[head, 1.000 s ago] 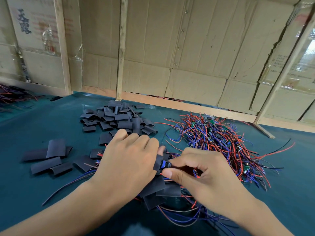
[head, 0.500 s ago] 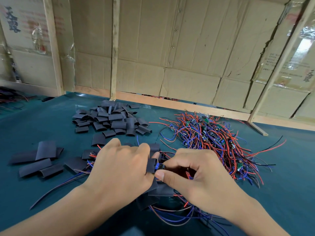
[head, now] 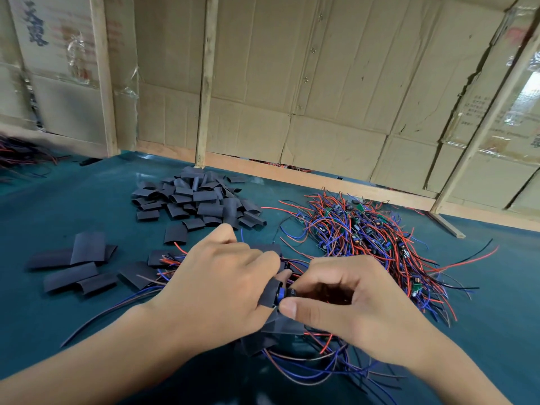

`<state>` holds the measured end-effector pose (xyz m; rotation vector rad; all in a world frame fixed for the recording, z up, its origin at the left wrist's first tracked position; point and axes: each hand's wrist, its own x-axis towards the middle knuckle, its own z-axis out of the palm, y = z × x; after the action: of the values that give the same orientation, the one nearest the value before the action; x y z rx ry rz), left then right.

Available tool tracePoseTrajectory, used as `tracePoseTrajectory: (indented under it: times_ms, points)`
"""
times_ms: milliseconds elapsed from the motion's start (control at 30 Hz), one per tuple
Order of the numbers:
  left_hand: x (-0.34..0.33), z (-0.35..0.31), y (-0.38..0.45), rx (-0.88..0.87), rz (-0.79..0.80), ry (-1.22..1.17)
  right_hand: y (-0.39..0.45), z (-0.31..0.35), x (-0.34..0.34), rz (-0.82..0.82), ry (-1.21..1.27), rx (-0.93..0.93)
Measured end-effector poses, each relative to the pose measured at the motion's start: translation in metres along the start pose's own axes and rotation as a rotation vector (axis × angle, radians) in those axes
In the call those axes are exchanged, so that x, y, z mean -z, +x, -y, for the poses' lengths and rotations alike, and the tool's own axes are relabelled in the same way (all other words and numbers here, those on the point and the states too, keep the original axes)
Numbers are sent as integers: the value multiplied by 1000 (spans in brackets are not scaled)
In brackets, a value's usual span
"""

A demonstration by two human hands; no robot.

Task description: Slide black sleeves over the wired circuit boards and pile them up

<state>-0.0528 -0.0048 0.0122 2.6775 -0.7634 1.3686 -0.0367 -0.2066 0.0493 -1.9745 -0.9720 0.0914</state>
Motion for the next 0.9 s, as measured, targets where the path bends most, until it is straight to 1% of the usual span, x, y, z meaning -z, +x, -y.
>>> tracePoseTrajectory:
  times_ms: [67, 133, 200, 267, 333, 433, 500, 567, 700, 767, 833, 900]
  points:
    - [0, -2, -1, -3, -10, -25, 1, 2, 1, 28, 122, -33]
    - [1, -3, 0, 2, 11, -36, 1, 3, 1, 31, 169, -49]
    - [2, -2, 0, -9, 69, -1, 1, 2, -3, -18, 97, -31]
    - [2, 0, -1, -48, 128, 53, 0, 0, -9, -100, -40, 4]
    - [2, 2, -1, -57, 171, 76, 0, -2, -11, -134, -51, 1]
    - [3, 1, 0, 1, 170, 41, 0, -3, -7, -54, 103, -28]
    - [5, -1, 2, 40, 154, 41, -1, -4, -2, -23, 122, -5]
    - [7, -2, 1, 71, 152, 30, 0, -6, -2, -50, 87, 6]
    - [7, -7, 0, 104, 220, 24, 1, -10, -9, -109, 89, -26]
    - [6, -6, 1, 142, 194, 21, 2, -12, -5, -127, 117, -37]
    - [4, -3, 3, 176, 198, -25, 5, -18, 5, -183, 150, -64]
    - [-1, 0, 4, 180, 237, -121, 9, -27, 14, -242, 144, -117]
